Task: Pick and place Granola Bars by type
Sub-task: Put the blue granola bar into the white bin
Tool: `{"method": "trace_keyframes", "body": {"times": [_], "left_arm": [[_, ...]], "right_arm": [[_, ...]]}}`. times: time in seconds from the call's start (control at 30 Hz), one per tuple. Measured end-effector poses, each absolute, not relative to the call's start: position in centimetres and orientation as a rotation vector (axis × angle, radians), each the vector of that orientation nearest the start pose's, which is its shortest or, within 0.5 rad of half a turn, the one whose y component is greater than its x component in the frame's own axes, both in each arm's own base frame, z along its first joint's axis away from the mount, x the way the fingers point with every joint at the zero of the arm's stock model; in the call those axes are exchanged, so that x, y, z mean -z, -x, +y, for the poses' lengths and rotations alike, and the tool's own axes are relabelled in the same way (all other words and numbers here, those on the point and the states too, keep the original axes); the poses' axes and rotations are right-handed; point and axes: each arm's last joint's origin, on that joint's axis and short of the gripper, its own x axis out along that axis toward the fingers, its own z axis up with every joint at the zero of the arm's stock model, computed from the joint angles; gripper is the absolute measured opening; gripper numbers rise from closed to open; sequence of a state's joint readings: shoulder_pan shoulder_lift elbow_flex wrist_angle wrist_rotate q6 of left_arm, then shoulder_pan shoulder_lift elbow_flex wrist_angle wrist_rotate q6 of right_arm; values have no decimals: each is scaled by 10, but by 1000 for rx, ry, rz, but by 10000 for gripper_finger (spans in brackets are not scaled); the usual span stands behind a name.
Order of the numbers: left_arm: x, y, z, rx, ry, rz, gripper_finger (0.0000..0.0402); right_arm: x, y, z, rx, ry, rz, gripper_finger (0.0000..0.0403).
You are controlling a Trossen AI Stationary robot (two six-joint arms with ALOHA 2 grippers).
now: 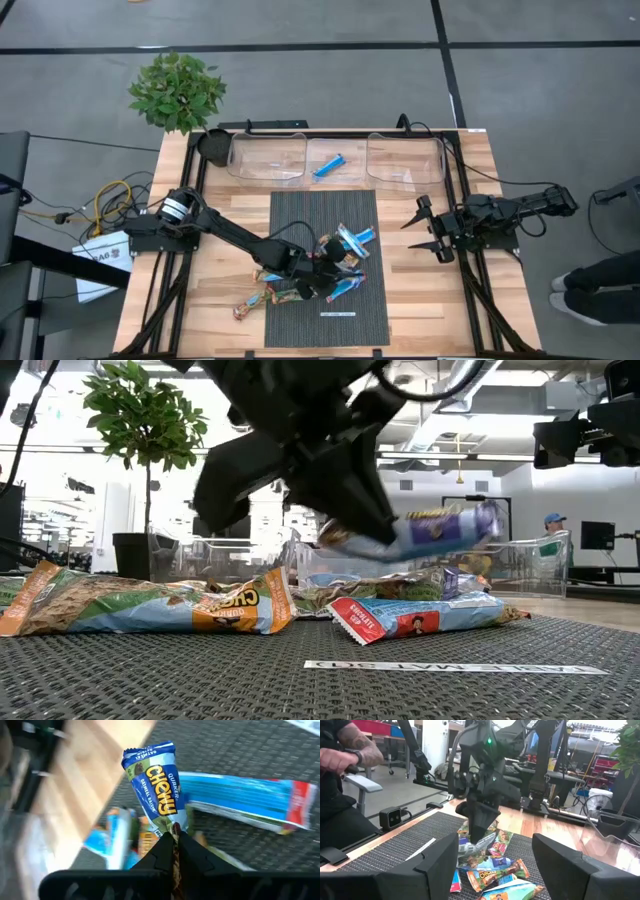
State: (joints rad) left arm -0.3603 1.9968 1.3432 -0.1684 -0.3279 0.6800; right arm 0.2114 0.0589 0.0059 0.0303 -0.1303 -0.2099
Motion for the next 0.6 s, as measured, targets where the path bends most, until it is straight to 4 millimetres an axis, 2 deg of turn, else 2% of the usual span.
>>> {"method": "trace_keyframes", "body": {"times": [0.17, 0.33, 0.6], "left_arm": [[-188, -411, -133, 172, -941, 728, 15], [-202, -423, -116, 33, -940, 724, 16], [-226, -441, -66, -207, -912, 738, 17]], "right_arm": [[-164, -98, 25, -342, 208, -13, 249], [-164, -98, 25, -342, 208, -13, 249], [-164, -98, 25, -343, 208, -13, 249]]}}
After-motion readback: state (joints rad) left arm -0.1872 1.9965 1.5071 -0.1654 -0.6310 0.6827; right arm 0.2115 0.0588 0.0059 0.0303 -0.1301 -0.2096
